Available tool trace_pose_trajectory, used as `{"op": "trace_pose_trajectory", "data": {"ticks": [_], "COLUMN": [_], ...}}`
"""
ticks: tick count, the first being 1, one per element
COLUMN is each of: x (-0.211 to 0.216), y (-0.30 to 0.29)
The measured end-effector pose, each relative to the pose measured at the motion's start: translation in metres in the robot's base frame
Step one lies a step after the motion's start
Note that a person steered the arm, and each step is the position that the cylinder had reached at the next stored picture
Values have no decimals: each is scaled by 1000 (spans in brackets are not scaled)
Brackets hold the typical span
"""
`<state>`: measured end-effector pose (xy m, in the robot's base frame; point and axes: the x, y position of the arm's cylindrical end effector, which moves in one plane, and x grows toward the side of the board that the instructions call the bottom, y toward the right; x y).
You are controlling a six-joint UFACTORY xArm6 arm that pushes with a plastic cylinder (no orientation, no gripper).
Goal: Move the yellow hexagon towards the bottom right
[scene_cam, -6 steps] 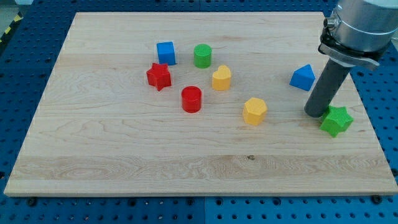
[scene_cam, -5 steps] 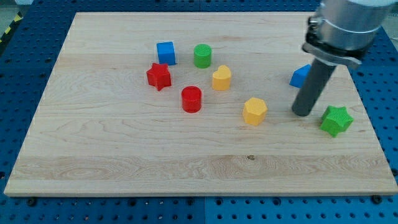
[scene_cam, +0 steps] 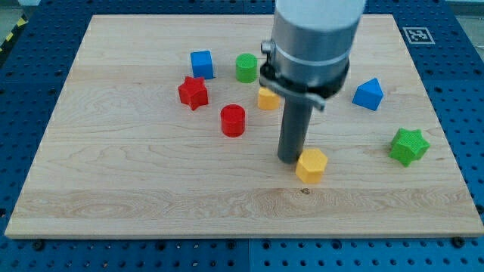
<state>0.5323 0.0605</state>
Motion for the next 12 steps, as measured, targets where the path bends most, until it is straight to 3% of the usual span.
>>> {"op": "trace_pose_trajectory", "data": {"ticks": [2,3,4,6,12], "x": [49,52,51,35,19], "y": [0,-2,-32,-32,23]}}
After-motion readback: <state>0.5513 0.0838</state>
